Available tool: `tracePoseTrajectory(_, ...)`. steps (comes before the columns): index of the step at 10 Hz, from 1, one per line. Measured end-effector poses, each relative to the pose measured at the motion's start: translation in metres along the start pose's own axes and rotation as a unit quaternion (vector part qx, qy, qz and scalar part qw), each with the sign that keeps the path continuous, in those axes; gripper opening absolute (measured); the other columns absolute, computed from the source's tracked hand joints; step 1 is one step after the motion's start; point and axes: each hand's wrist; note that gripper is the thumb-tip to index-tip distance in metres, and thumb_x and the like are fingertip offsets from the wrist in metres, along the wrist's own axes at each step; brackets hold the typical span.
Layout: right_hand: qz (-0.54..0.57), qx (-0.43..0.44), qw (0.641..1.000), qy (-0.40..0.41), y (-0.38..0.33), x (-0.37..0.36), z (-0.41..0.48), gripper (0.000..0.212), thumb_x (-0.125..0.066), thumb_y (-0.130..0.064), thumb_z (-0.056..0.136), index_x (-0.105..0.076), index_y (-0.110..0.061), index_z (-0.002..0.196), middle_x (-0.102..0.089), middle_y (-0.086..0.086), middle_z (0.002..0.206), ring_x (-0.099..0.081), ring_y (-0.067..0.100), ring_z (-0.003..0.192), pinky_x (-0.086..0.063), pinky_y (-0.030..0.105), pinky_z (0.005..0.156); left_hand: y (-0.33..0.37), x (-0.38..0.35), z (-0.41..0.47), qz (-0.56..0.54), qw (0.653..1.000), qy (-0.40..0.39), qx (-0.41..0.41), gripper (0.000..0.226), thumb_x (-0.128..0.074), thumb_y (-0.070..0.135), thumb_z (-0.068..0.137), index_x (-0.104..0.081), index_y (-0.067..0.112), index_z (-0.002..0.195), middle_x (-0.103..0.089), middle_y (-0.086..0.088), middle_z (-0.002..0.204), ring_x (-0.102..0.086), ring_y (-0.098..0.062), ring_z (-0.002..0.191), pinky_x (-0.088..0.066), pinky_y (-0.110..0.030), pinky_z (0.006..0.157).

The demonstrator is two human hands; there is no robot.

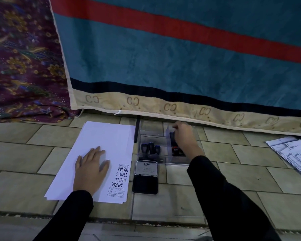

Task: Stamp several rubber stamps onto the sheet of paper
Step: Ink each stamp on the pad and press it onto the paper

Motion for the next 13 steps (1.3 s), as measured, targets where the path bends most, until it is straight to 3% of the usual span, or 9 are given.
tracePoseTrajectory(1, -0.141, 0.024, 0.989, -0.036, 0.013, 0.000, 0.014, 0.029, -0.051, -0.003, 0.088, -0.061, -0.009, 0.114, -0.064, 0.018, 0.111, -0.058, 0.034, 0.104, -0.052, 0.041, 0.080, 0.001, 0.000, -0.001, 0.000, 1.000, 0.005, 0.000, 0.040, -0.050, 0.034, 0.095, -0.049, 0.023, 0.134, -0.038, 0.005, 0.152, -0.024, -0.014, 0.144, -0.006, -0.042, 0.118)
tracePoseTrajectory(2, -0.226, 0.040, 0.971, -0.068, 0.018, -0.003, 0.019, 0.019, -0.053, -0.005, 0.085, -0.064, -0.011, 0.100, -0.068, 0.015, 0.098, -0.063, 0.033, 0.094, -0.049, 0.036, 0.070, 0.002, 0.000, -0.001, 0.004, 1.000, 0.005, 0.002, 0.041, -0.050, 0.034, 0.095, -0.049, 0.021, 0.134, -0.039, 0.004, 0.151, -0.026, -0.015, 0.143, -0.007, -0.043, 0.118)
tracePoseTrajectory(4, -0.270, 0.056, 0.957, -0.088, 0.014, -0.003, 0.031, 0.019, -0.055, -0.011, 0.088, -0.062, -0.009, 0.105, -0.064, 0.015, 0.109, -0.060, 0.033, 0.101, -0.050, 0.037, 0.078, 0.002, 0.000, -0.001, 0.005, 1.000, 0.005, -0.001, 0.040, -0.050, 0.034, 0.095, -0.049, 0.021, 0.134, -0.039, 0.004, 0.151, -0.026, -0.015, 0.143, -0.007, -0.043, 0.119)
tracePoseTrajectory(6, -0.276, 0.068, 0.956, -0.068, 0.017, -0.007, 0.033, 0.016, -0.057, -0.014, 0.088, -0.058, -0.011, 0.104, -0.065, 0.012, 0.107, -0.059, 0.031, 0.102, -0.044, 0.037, 0.082, 0.001, -0.001, -0.001, 0.006, 1.000, 0.009, -0.001, 0.040, -0.050, 0.034, 0.095, -0.049, 0.021, 0.133, -0.039, 0.004, 0.151, -0.026, -0.015, 0.143, -0.007, -0.042, 0.119)
tracePoseTrajectory(8, -0.250, 0.065, 0.966, -0.011, 0.026, -0.012, 0.031, 0.013, -0.061, -0.023, 0.085, -0.055, -0.016, 0.094, -0.068, 0.007, 0.091, -0.060, 0.028, 0.092, -0.037, 0.037, 0.078, 0.000, -0.002, 0.000, 0.007, 1.000, 0.008, -0.001, 0.039, -0.049, 0.035, 0.095, -0.049, 0.023, 0.133, -0.040, 0.005, 0.150, -0.027, -0.015, 0.142, -0.008, -0.043, 0.118)
tracePoseTrajectory(11, -0.115, -0.045, 0.992, 0.010, 0.024, -0.008, 0.036, 0.034, -0.069, -0.019, 0.077, -0.046, -0.014, 0.102, -0.068, 0.007, 0.089, -0.063, 0.027, 0.090, -0.038, 0.038, 0.086, 0.000, -0.002, 0.000, 0.009, 1.000, 0.010, -0.001, 0.040, -0.050, 0.033, 0.095, -0.049, 0.022, 0.133, -0.040, 0.004, 0.150, -0.027, -0.016, 0.142, -0.008, -0.044, 0.118)
tracePoseTrajectory(13, -0.054, -0.029, 0.998, -0.010, 0.027, -0.005, 0.036, 0.034, -0.067, -0.022, 0.081, -0.046, -0.013, 0.105, -0.068, 0.009, 0.096, -0.062, 0.030, 0.092, -0.049, 0.039, 0.081, 0.000, -0.002, 0.000, 0.008, 1.000, 0.006, -0.001, 0.041, -0.050, 0.034, 0.095, -0.049, 0.022, 0.134, -0.039, 0.005, 0.151, -0.026, -0.015, 0.143, -0.007, -0.042, 0.118)
Point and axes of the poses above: each hand's wrist, its own z-axis towards the middle knuckle, its own x-axis out of the back of the hand, y = z × x
